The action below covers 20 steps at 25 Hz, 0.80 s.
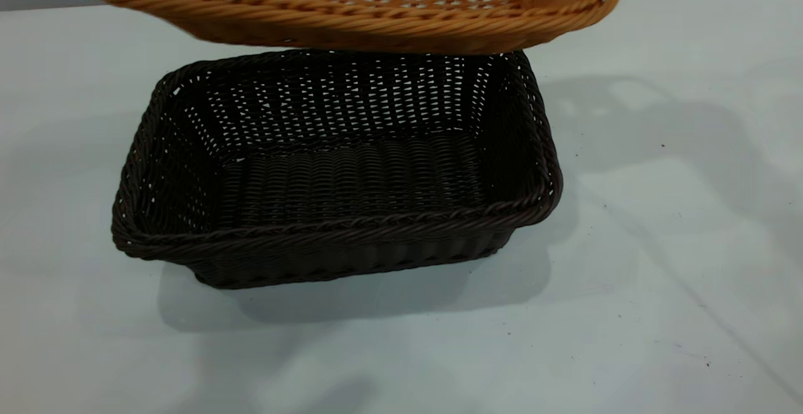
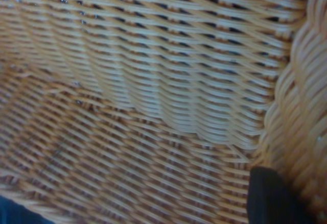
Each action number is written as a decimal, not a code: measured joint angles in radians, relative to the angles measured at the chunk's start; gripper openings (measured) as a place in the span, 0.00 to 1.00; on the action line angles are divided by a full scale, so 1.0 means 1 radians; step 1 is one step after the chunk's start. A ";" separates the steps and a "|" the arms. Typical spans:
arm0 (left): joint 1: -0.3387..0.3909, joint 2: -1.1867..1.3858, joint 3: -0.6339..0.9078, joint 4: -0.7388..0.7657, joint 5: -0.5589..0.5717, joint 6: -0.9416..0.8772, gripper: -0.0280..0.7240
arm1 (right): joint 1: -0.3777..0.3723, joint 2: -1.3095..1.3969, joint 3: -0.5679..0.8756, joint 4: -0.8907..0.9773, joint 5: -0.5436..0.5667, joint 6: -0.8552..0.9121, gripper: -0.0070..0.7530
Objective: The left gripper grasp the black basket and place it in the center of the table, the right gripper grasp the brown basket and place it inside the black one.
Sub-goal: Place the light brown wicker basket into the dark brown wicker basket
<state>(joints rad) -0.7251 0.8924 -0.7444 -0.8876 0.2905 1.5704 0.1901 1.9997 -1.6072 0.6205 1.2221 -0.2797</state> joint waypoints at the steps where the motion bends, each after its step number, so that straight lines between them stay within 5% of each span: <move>1: 0.000 -0.005 0.000 0.000 -0.016 0.000 0.78 | 0.010 0.006 -0.006 0.002 0.000 0.005 0.15; 9: 0.001 -0.012 0.000 0.000 -0.075 0.000 0.78 | 0.079 0.066 -0.009 0.002 -0.002 0.011 0.15; 20: 0.001 -0.012 0.000 0.002 -0.138 0.000 0.78 | 0.081 0.150 -0.008 -0.009 -0.003 0.025 0.15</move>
<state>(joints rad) -0.7243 0.8803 -0.7444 -0.8857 0.1527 1.5704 0.2707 2.1500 -1.6152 0.6113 1.2188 -0.2544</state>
